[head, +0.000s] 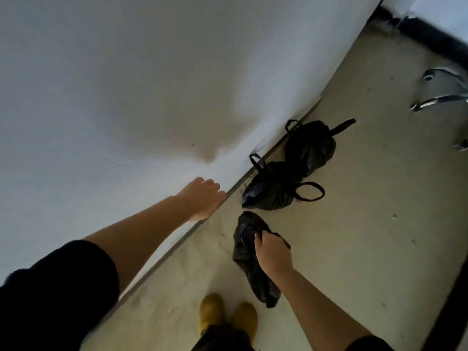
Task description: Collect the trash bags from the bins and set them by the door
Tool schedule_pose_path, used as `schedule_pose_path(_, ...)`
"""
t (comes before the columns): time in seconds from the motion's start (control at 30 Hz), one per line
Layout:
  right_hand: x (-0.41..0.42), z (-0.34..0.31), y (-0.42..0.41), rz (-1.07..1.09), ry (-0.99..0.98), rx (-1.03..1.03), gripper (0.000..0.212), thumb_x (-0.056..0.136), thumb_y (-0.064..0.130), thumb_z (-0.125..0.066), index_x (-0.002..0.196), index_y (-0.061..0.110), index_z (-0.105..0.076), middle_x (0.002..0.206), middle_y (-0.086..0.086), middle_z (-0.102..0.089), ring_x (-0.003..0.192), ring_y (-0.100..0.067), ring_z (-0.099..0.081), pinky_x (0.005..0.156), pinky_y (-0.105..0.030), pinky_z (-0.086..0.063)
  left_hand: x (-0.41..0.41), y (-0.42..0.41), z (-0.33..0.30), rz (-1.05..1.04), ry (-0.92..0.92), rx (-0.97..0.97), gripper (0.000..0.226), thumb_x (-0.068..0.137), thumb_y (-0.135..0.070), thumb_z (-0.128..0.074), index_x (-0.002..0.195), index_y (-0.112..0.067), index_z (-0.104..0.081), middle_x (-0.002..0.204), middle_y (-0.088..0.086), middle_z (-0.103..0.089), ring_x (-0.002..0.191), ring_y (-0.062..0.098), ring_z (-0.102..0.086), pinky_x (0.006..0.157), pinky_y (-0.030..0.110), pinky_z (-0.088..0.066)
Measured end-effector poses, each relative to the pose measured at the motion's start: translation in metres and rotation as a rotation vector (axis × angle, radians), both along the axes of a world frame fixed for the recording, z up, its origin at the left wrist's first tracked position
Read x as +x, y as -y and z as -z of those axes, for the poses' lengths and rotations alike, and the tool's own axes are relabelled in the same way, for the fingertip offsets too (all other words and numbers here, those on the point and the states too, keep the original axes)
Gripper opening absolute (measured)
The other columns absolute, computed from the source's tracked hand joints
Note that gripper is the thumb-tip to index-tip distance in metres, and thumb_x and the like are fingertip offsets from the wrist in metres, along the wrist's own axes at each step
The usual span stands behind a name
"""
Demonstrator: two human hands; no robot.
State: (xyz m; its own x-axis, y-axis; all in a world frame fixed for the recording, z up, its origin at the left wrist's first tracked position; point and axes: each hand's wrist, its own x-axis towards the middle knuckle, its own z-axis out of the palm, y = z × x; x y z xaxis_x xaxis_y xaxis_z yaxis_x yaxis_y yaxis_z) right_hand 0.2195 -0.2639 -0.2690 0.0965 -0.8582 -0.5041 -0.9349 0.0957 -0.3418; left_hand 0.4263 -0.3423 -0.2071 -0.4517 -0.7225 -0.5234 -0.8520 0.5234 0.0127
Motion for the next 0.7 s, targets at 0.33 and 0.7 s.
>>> schedule_pose_path(0.33,0.056,0.151,0.011,-0.210,0.011,0.019,0.038,0.102,0.033,-0.029,0.110,0.008,-0.056,0.104,-0.010,-0.064,0.096,-0.025,-0.062,0.070,-0.030,-0.045,0.046,0.003,0.037,0.416,-0.001,-0.390,0.016,0.061,-0.010,-0.078,0.061,-0.012,-0.062,0.058,0.004,-0.057,0.055,0.024,-0.058,0.068,0.031,-0.053)
schedule_pose_path(0.7,0.034,0.161,0.017,-0.461,-0.132,0.051,0.040,0.101,0.037,-0.028,0.119,0.010,-0.052,0.116,-0.012,-0.058,0.104,-0.028,-0.056,0.081,-0.036,-0.045,0.047,0.004,0.040,0.375,-0.035,-0.376,0.008,0.075,-0.018,-0.069,0.071,-0.013,-0.064,0.067,0.002,-0.060,0.063,0.021,-0.059,0.069,0.032,-0.051)
